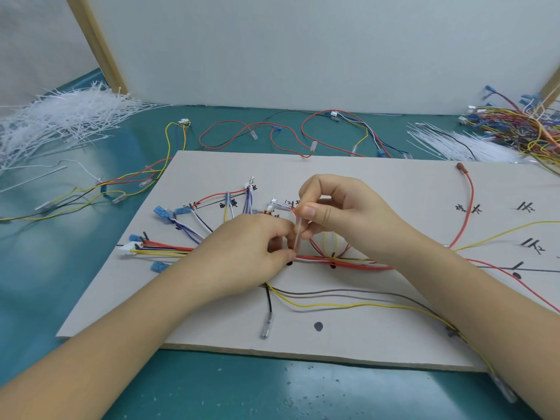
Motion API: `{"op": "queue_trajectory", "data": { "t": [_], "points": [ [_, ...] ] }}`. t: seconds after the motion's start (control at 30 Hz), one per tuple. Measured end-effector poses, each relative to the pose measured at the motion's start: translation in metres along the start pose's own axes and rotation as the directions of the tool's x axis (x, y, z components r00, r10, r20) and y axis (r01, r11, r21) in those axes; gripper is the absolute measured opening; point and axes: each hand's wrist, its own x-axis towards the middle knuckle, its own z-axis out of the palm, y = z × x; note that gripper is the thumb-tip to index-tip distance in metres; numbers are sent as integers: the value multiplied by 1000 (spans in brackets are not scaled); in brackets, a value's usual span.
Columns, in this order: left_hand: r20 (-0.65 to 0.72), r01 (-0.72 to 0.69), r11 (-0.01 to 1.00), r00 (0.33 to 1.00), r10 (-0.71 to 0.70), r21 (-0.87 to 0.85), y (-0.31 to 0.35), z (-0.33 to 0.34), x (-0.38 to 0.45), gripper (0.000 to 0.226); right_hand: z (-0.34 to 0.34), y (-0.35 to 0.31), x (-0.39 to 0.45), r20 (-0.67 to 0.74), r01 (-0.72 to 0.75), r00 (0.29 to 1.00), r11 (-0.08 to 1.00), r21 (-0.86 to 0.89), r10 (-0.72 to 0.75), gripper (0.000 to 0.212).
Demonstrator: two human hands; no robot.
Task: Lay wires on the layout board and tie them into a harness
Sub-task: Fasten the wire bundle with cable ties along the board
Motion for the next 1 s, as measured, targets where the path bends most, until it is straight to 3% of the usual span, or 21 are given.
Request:
{"op": "queue_trajectory", "data": {
  "t": [0.1,0.43,0.5,0.57,0.6,0.67,0.7,0.73,0.83,1.0],
  "points": [
    [-10,-17,995,1000,18,94,0,1,1,33,-1,0,-1,-4,1,1000,1000,26,-1,23],
    [-27,32,978,999,-27,206,9,2,-2,37,-1,-5,-1,-17,-54,998,999,11,54,22],
    [2,35,976,999,-37,217,12,0,-2,31,-8,-10,2,-38,-104,994,992,-67,101,19],
    [18,61,970,998,-67,236,17,-4,-3,8,-21,-12,6,-108,-183,979,980,-75,174,17],
    [-18,81,962,997,-79,261,21,-5,-5,13,-30,-13,8,-146,-222,966,973,-58,211,16],
    [-242,83,970,970,-25,230,32,-2,-10,47,-53,-13,11,-232,-292,935,953,-79,267,13],
    [-377,3,983,924,68,186,39,-2,-11,47,-66,-12,12,-283,-320,919,939,-128,274,12],
    [-423,-82,979,893,155,185,46,0,-11,39,-81,-10,14,-337,-347,902,917,-196,269,11],
    [-387,-179,912,863,326,368,55,13,-8,8,-135,3,21,-522,-465,832,748,-474,187,16],
    [-245,-98,855,936,253,510,44,28,-1,22,-232,25,27,-666,-656,743,267,-706,65,24]
  ]
}}
